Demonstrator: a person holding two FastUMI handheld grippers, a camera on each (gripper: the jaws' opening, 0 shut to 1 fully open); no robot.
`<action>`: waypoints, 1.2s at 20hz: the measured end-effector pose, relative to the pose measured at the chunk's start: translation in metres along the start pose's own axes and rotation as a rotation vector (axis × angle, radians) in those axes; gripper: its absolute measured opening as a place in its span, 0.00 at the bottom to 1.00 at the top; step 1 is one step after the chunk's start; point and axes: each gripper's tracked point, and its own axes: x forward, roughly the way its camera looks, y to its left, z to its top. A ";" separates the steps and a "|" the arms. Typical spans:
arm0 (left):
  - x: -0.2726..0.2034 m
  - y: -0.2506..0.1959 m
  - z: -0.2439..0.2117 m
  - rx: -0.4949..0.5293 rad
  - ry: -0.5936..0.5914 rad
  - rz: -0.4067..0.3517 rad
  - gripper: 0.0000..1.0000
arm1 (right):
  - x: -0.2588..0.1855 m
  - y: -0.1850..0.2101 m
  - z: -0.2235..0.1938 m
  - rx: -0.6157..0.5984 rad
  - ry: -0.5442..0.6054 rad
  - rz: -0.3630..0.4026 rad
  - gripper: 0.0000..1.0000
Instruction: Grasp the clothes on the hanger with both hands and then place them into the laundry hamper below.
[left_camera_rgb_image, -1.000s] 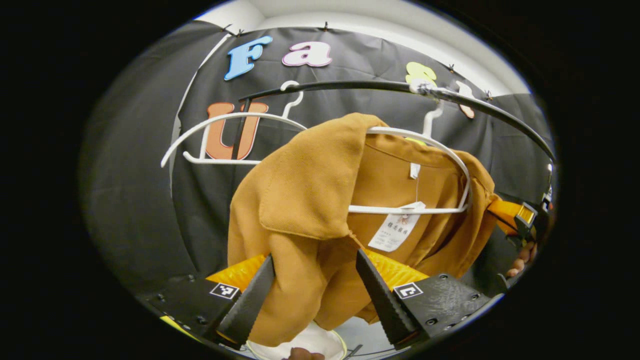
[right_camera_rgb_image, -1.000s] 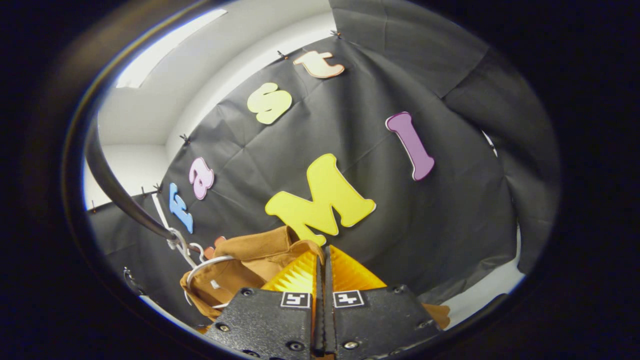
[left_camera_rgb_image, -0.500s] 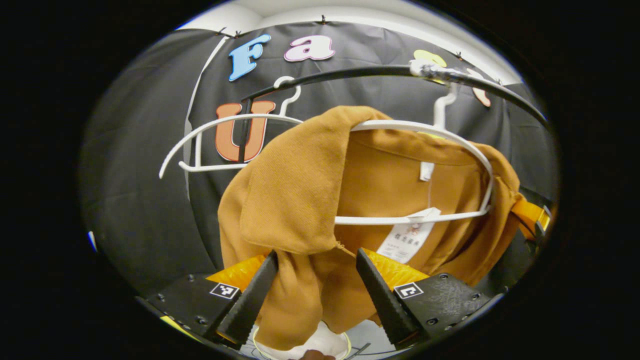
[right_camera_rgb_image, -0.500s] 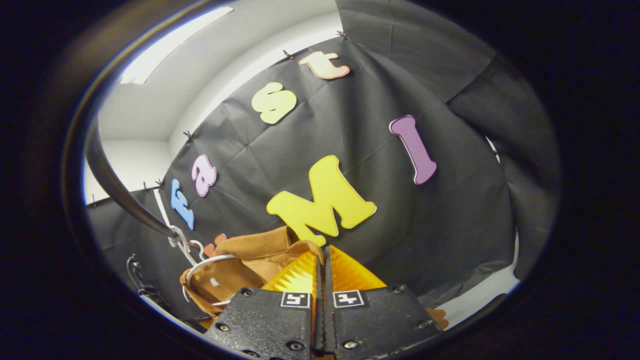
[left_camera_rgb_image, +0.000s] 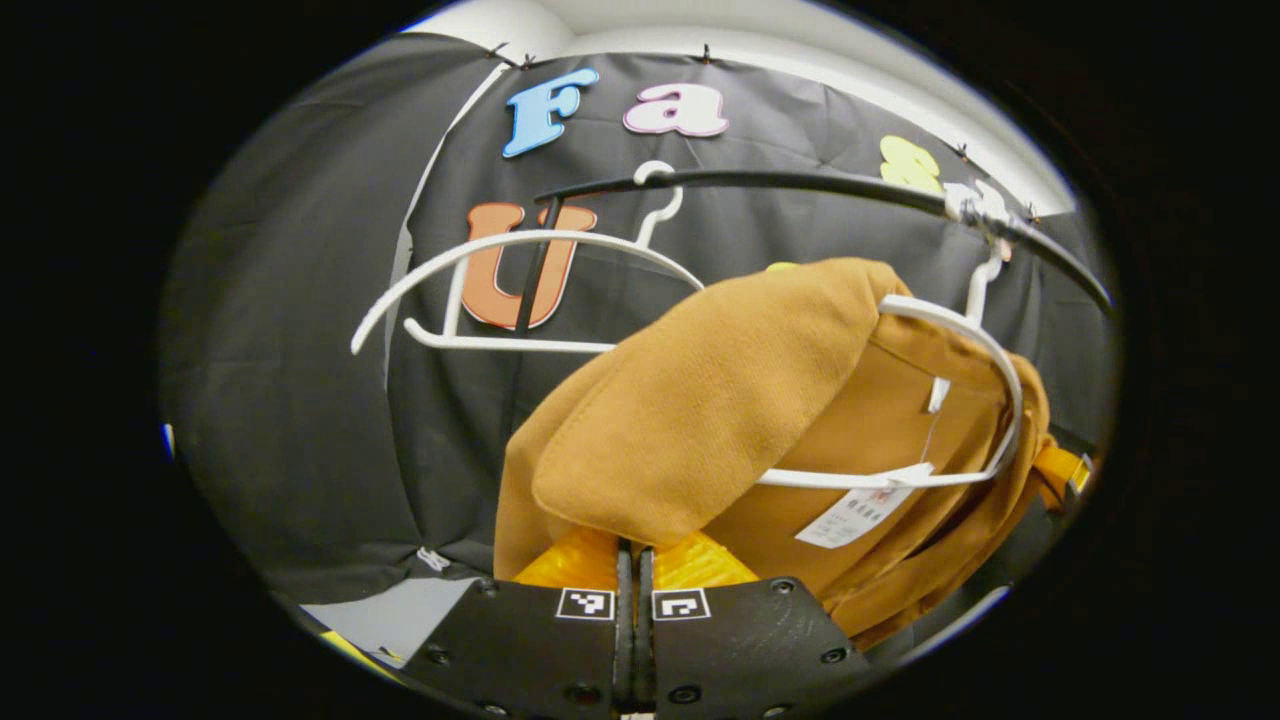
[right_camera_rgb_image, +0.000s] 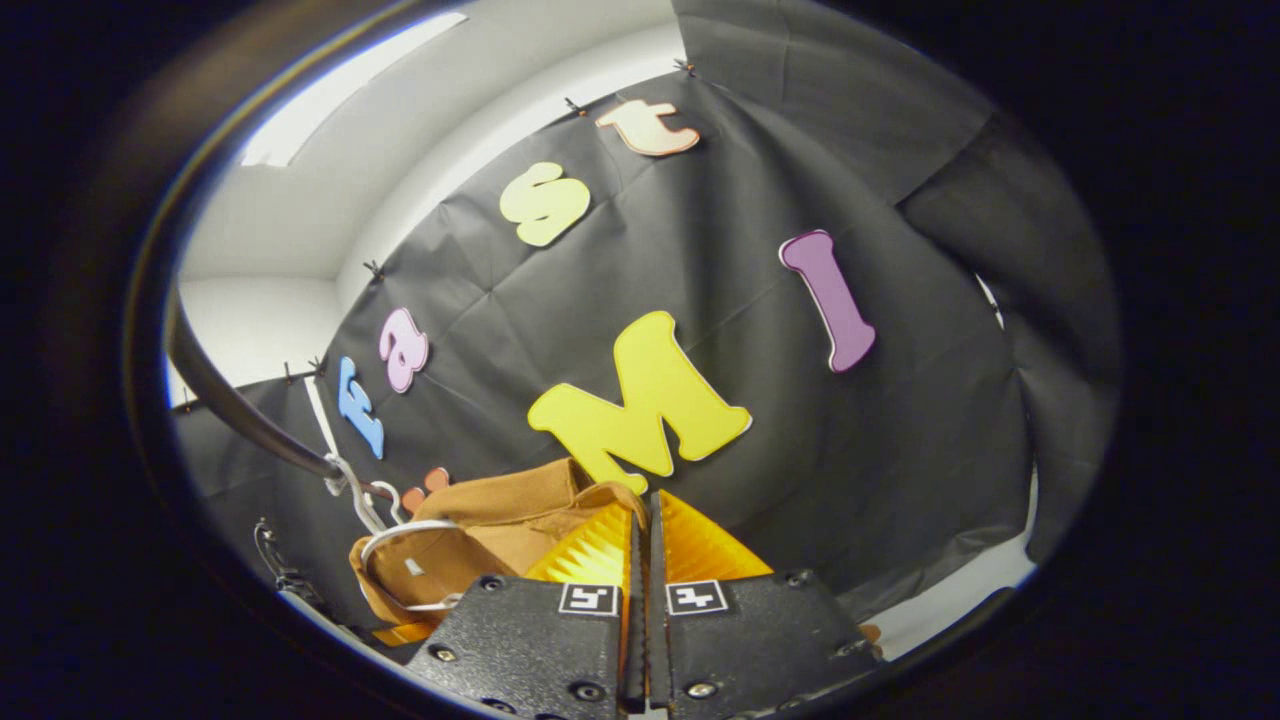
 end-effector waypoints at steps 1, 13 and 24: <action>-0.006 0.003 0.007 0.005 -0.012 -0.010 0.00 | 0.003 -0.001 0.001 0.004 -0.002 0.001 0.05; -0.037 0.024 0.060 -0.134 0.031 -0.228 0.00 | 0.039 -0.006 -0.021 0.114 0.057 0.009 0.05; -0.026 0.039 0.059 -0.158 0.080 -0.253 0.00 | 0.077 -0.022 -0.068 0.091 0.188 -0.042 0.05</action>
